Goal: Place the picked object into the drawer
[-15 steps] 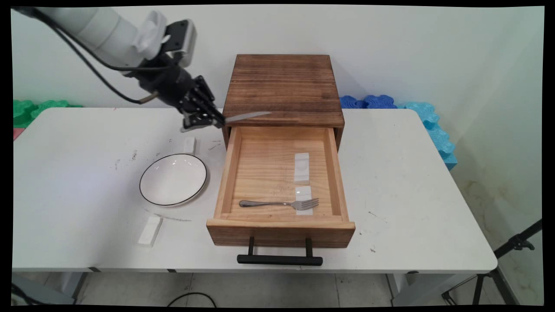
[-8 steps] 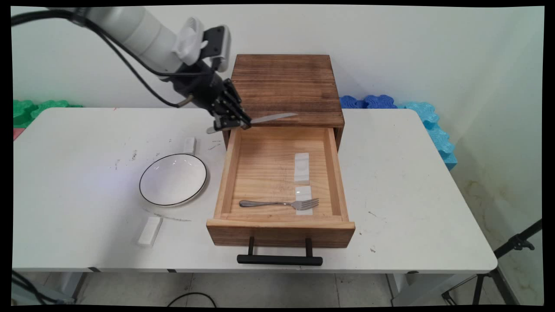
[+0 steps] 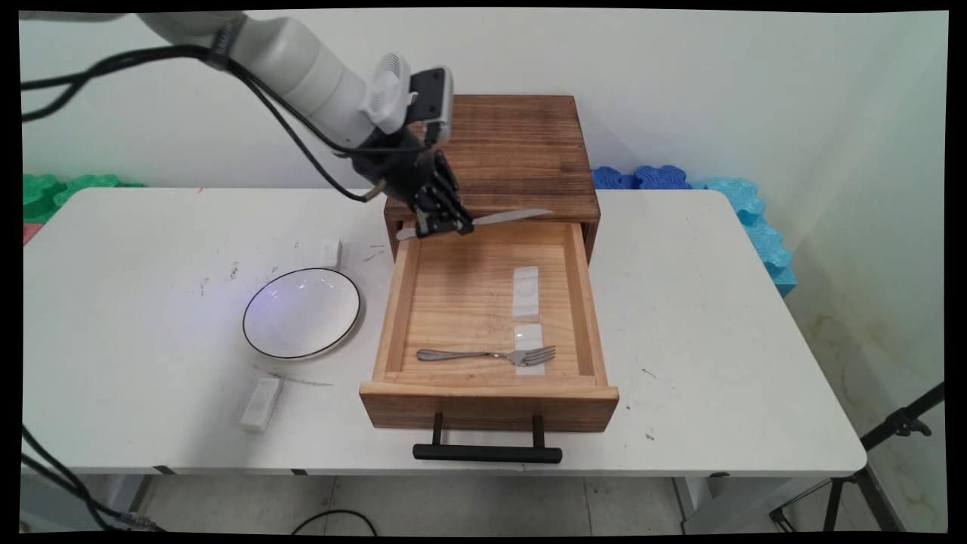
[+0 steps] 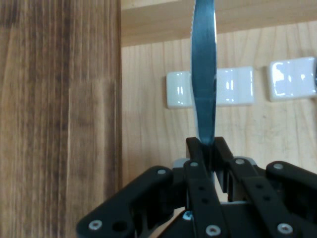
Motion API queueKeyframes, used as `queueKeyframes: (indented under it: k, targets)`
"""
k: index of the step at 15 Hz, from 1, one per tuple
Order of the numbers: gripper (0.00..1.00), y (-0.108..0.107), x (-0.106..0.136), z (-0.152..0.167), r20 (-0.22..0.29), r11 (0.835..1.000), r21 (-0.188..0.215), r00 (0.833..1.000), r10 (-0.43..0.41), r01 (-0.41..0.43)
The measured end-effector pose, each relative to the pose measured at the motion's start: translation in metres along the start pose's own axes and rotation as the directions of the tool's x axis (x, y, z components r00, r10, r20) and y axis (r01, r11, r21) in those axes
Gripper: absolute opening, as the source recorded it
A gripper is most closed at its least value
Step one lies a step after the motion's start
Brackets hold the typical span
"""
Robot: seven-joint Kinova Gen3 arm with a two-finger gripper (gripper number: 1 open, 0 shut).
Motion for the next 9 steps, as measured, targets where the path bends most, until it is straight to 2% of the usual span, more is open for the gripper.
queueKeyframes:
  k: [9]
  targets:
    - [0.0, -0.002, 0.009, 0.041, 0.018, 1.0, -0.008, 1.0, 0.02, -0.02]
